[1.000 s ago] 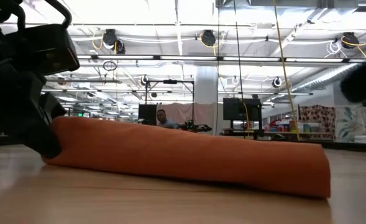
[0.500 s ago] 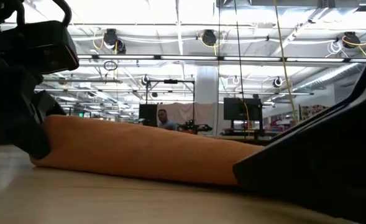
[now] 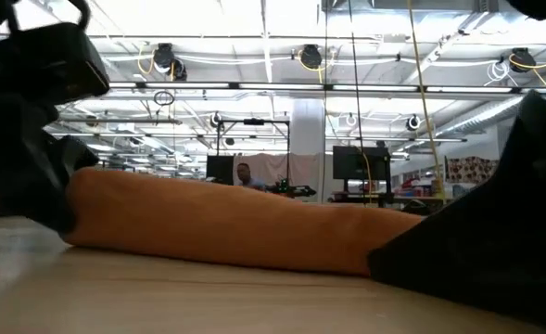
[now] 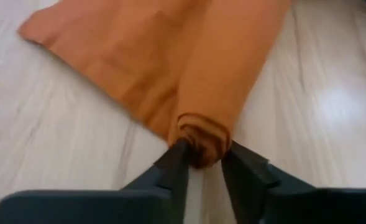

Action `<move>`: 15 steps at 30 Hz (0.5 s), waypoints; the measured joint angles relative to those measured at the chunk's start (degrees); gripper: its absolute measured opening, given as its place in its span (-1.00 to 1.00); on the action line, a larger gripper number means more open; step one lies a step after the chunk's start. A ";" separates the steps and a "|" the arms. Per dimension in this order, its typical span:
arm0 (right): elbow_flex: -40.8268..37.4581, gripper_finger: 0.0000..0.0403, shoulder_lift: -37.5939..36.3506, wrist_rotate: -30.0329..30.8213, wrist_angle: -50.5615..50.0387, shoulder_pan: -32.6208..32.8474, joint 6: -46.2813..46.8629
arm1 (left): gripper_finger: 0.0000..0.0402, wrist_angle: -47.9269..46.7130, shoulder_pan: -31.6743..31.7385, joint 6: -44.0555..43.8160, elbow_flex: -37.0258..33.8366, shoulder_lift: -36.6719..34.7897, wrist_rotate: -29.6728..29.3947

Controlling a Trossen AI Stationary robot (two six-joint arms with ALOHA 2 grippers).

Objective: Roll towel into tight, uniform cylinder
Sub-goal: Roll the brown towel

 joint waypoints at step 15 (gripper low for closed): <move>-0.02 -0.88 0.00 -0.93 -0.81 0.22 11.64 | 0.15 -7.37 -10.84 14.56 0.06 -14.91 -13.69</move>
